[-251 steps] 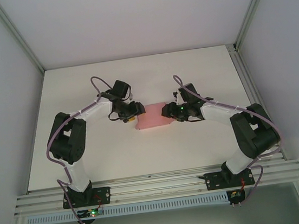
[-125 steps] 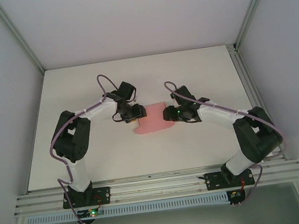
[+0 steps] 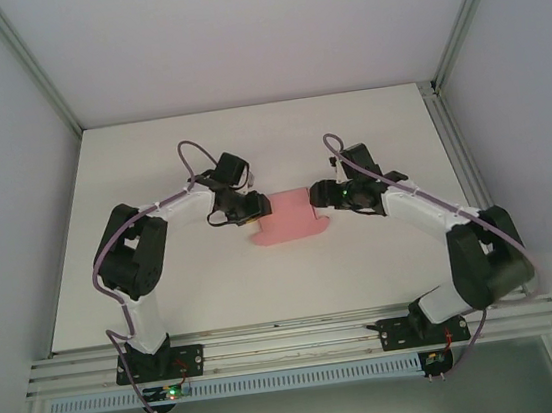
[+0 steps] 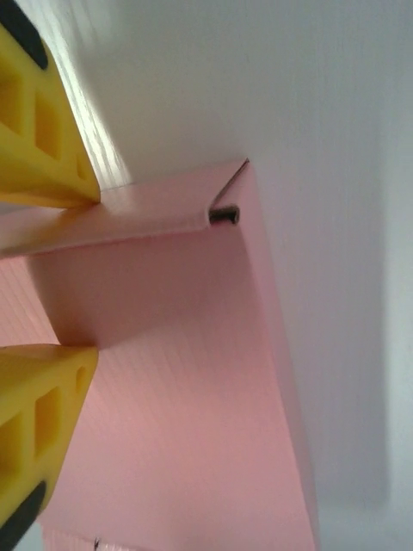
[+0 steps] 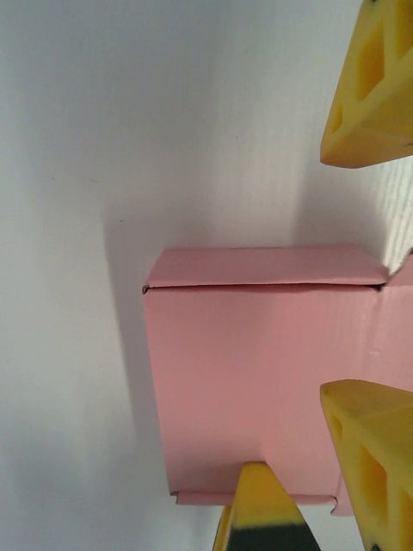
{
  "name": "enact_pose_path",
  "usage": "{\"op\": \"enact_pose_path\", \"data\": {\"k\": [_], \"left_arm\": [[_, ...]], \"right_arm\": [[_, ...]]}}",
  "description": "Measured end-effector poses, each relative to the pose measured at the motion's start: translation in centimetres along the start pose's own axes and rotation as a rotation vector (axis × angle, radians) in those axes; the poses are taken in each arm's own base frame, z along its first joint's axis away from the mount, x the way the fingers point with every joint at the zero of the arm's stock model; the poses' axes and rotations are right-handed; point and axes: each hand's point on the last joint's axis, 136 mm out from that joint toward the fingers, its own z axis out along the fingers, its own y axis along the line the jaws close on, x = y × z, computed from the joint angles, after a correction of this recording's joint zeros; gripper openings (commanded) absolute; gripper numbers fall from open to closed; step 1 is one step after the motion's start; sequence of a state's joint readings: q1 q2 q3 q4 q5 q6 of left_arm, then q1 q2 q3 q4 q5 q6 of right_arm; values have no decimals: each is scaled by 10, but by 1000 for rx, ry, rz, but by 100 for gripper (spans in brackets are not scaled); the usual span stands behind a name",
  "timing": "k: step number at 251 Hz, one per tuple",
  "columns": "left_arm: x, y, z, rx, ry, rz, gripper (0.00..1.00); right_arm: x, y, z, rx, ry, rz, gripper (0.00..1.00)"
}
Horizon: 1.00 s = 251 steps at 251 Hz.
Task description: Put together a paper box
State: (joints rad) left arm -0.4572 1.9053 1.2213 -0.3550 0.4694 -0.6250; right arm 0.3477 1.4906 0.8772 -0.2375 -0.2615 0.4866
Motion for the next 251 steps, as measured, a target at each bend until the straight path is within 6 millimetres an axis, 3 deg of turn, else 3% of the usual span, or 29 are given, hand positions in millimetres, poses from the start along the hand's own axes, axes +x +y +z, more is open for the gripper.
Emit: {"op": "enact_pose_path", "data": {"k": [27, 56, 93, 172, 228, 251], "left_arm": [[-1, 2, -1, 105, -9, -18, 34], [0, 4, -4, 191, -32, -19, 17], [6, 7, -9, 264, -54, -6, 9], [9, 13, -15, 403, -72, -38, 7], [10, 13, -17, 409, -75, -35, 8], [10, 14, -17, 410, -74, -37, 8]], "right_arm": [[9, -2, 15, -52, 53, 11, 70], [17, 2, 27, -124, 100, 17, 71], [23, 7, 31, -194, 122, 21, 75], [33, 14, 36, -369, 162, 76, 75], [36, 28, 41, -508, 209, 135, 59], [30, 36, 41, -568, 201, 156, 57]]}}
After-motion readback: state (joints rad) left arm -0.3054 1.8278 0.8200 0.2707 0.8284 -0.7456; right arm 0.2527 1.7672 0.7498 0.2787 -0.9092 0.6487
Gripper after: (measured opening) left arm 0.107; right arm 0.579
